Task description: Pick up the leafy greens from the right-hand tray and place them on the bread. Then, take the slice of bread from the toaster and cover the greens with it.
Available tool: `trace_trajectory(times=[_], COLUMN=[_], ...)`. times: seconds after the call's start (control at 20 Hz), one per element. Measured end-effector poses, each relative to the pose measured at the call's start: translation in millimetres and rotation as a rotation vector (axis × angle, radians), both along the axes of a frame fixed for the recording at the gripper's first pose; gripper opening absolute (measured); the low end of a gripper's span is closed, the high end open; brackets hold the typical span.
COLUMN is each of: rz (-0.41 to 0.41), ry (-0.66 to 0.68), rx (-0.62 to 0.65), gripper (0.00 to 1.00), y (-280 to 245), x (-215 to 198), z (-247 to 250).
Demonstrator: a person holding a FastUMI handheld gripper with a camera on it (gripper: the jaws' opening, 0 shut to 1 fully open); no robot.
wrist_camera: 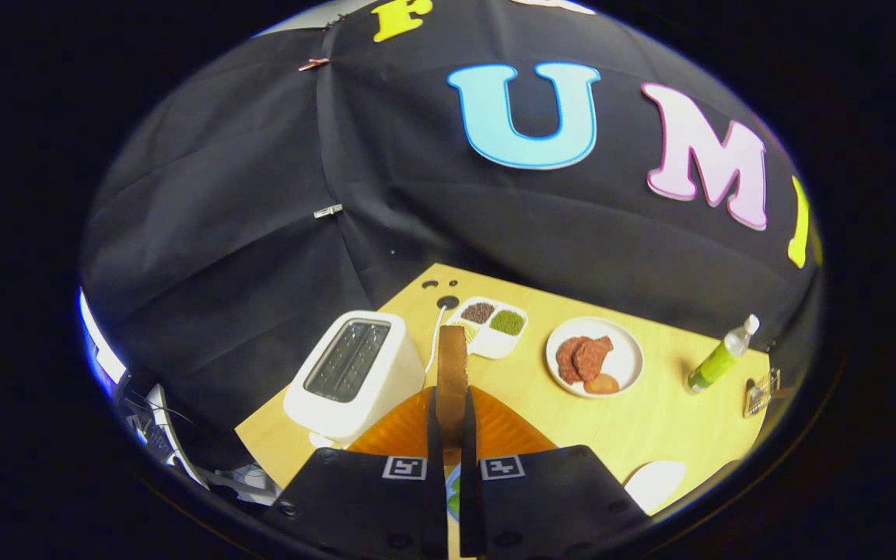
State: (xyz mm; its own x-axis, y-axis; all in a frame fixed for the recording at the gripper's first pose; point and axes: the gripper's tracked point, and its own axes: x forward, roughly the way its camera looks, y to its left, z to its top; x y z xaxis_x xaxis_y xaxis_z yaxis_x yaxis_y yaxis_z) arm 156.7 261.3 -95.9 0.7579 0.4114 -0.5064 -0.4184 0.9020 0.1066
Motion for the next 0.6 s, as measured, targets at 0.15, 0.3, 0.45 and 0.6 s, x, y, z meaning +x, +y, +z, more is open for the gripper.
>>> trace_trajectory(times=[0.15,0.3,0.45,0.6], rz=[-0.012,-0.016,-0.024,-0.025], ry=[0.072,0.123,0.152,0.194], rx=[0.019,0.047,0.062,0.074], gripper=[0.11,0.1,0.11,0.1], y=[-15.4,-27.1,-38.7,-47.0], x=[-12.3,-21.7,-29.2,-37.9], z=[-32.4,-58.3,-81.7,-107.2])
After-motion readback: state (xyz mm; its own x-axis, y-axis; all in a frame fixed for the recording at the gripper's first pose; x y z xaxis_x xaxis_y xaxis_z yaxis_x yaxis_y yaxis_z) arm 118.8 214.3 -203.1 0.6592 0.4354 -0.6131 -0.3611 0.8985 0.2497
